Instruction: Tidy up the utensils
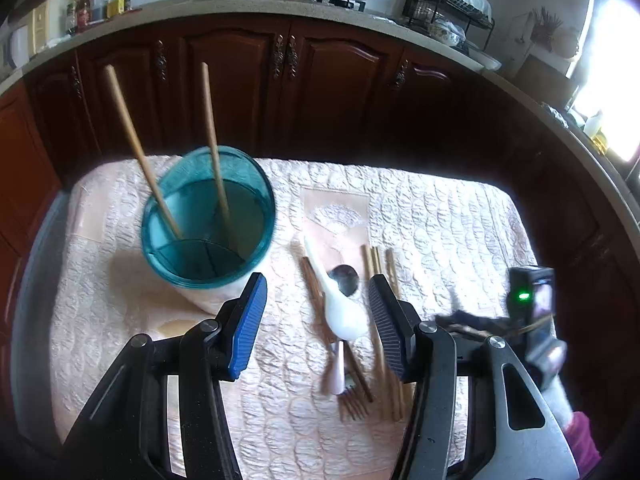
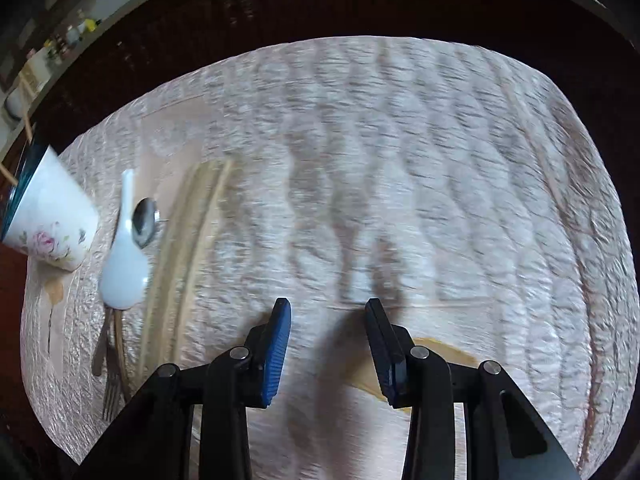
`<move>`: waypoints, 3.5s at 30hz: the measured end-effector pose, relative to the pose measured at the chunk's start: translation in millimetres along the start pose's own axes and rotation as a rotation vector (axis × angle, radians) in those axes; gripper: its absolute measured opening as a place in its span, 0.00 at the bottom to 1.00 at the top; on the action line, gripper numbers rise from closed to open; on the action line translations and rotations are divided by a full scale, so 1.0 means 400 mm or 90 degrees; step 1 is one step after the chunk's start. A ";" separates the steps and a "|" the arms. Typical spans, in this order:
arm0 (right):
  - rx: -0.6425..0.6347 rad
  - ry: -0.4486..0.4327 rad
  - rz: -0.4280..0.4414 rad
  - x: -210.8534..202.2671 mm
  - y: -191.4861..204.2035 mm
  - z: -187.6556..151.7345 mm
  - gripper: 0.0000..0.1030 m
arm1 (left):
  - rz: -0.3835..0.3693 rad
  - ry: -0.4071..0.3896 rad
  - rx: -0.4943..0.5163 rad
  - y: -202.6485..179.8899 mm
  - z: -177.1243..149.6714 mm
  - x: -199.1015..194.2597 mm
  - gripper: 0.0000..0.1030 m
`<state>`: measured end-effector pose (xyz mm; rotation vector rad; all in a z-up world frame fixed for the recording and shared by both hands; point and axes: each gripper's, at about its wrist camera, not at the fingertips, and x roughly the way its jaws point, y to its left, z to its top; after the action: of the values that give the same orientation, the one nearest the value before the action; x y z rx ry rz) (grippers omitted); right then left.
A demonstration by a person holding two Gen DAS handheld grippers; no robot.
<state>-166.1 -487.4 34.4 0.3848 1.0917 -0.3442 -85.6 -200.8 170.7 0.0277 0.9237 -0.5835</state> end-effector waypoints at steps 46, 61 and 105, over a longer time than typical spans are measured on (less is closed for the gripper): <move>-0.075 0.014 0.138 0.126 0.054 0.165 0.22 | -0.011 0.166 0.054 -0.174 0.054 0.402 0.41; -0.074 0.009 0.111 0.145 0.028 0.216 0.20 | 0.040 0.215 0.066 -0.186 0.069 0.538 0.41; -0.025 0.039 0.149 0.109 -0.121 0.266 0.10 | -0.013 0.232 0.083 -0.192 0.050 0.613 0.08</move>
<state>-85.9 -582.9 32.2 0.4852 1.0986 -0.1048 4.8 -384.4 14.4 0.2483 1.2384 -0.6691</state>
